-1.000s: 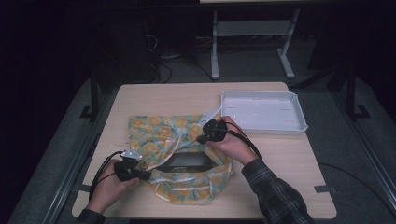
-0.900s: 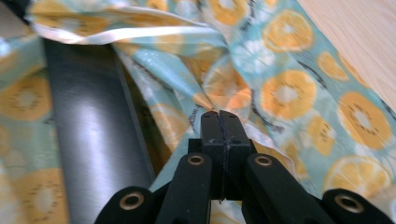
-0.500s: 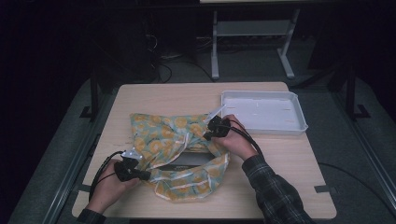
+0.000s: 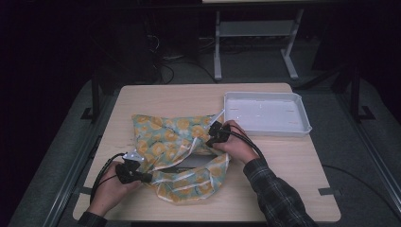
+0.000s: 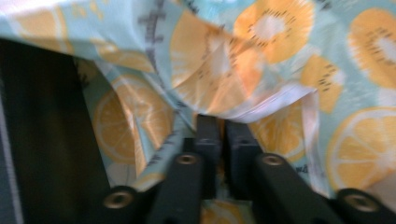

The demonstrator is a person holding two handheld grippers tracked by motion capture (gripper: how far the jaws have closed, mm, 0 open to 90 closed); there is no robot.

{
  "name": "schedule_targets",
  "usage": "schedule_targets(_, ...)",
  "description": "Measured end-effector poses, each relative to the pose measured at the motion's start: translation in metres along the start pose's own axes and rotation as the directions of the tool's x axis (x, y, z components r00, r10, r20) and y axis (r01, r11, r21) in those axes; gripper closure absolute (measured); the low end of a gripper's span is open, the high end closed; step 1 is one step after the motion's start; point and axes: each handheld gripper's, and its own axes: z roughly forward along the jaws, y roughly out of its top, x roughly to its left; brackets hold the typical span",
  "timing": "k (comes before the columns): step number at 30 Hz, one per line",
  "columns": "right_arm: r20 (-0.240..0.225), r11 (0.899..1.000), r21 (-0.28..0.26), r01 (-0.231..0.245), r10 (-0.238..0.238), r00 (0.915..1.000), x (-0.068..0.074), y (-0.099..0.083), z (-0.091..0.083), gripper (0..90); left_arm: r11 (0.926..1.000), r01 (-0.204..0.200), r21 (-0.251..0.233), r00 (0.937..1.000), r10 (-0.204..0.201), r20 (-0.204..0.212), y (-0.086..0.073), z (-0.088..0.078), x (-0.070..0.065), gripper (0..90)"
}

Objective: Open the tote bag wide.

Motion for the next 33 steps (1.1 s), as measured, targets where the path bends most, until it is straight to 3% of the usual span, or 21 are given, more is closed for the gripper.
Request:
schedule_targets(6,-0.022,0.995,-0.093,-0.035,0.033,0.9992,0.0,0.003,-0.03,68.9,0.9999,0.009,-0.005,0.9999,-0.009,0.005,0.0,0.0,0.0,89.6)
schedule_targets(8,-0.038,0.993,-0.099,-0.057,0.054,0.9978,0.003,0.004,-0.04,66.0,1.0,0.004,0.001,1.0,-0.004,0.004,0.0,0.0,0.0,89.6)
schedule_targets(9,-0.033,0.994,-0.104,-0.039,0.036,0.9988,0.003,0.004,-0.044,65.3,1.0,0.003,0.002,1.0,-0.003,0.003,0.0,0.0,0.0,89.6)
schedule_targets(12,-0.056,0.99,-0.13,-0.047,0.04,0.9976,0.014,0.005,-0.062,62.8,1.0,0.003,0.001,1.0,-0.003,0.004,0.0,0.0,0.0,89.5)
schedule_targets(18,-0.077,0.994,-0.11,-0.017,0.008,0.997,0.031,-0.002,-0.076,60.3,1.0,0.008,-0.005,1.0,-0.008,0.004,0.0,0.0,0.0,89.5)
schedule_targets(23,-0.082,0.997,-0.077,-0.027,0.021,0.9964,0.039,-0.018,-0.08,59.6,0.9999,0.016,-0.006,0.9999,-0.016,0.006,0.0,0.0,0.0,89.5)
schedule_targets(26,-0.086,0.998,-0.061,-0.022,0.017,0.9962,0.042,-0.025,-0.078,62.5,0.9999,0.012,0.0,0.9999,-0.012,0.006,0.0,0.0,0.0,89.5)
schedule_targets(29,-0.081,0.998,-0.053,-0.013,0.009,0.9967,0.043,-0.03,-0.076,81.4,0.9999,0.01,0.001,0.9999,-0.01,0.006,0.0,0.0,0.0,89.5)
schedule_targets(33,-0.04,0.999,-0.041,0.0,-0.002,0.9992,0.039,-0.031,-0.075,88.9,0.9999,0.01,-0.001,0.9999,-0.01,0.004,0.0,0.0,0.0,89.6)
